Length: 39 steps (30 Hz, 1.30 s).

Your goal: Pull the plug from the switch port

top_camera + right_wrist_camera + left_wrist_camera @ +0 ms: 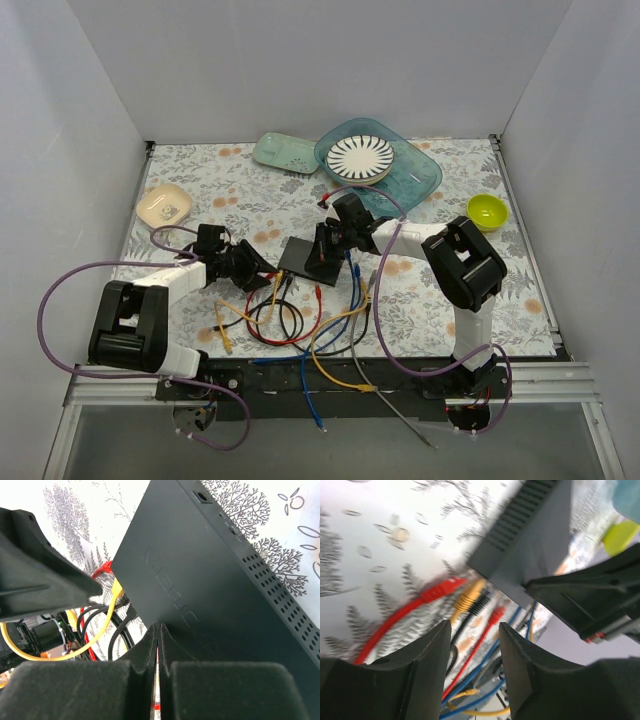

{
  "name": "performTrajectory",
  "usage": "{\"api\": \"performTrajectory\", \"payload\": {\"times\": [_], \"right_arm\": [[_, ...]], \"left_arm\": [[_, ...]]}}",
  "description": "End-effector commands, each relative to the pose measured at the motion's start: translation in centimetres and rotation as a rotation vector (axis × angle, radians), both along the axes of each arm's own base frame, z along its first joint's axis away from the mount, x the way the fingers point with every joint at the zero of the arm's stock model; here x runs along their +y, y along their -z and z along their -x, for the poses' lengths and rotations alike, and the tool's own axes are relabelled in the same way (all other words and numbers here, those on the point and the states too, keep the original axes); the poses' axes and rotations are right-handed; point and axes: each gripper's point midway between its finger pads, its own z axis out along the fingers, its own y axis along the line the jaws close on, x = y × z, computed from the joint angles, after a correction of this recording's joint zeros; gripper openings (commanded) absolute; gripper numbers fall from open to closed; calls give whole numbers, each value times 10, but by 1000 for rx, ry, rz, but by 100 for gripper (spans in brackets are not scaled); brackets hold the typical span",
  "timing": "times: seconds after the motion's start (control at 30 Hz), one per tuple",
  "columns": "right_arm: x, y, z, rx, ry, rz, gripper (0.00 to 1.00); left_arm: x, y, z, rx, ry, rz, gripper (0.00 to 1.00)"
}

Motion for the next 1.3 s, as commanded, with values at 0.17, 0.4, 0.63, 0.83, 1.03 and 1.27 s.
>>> {"api": "performTrajectory", "payload": {"times": [0.17,0.4,0.63,0.83,1.03,1.27], "right_arm": [[-8,6,-5,-18,1,60,2],[-12,8,-5,-12,2,71,2],[-12,12,-4,0,-6,76,2],[-10,11,-5,2,-11,63,2],[-8,14,-5,12,-4,59,2],[-7,16,-6,25,2,55,2]], "left_arm": [[38,57,4,137,-117,-252,43],[84,61,-6,180,-298,-451,43],[100,42,-25,176,-364,-389,44],[40,-41,-56,-202,-133,-27,53],[14,-47,-41,-250,-6,67,55],[-5,-28,-16,-216,108,111,50]]}}
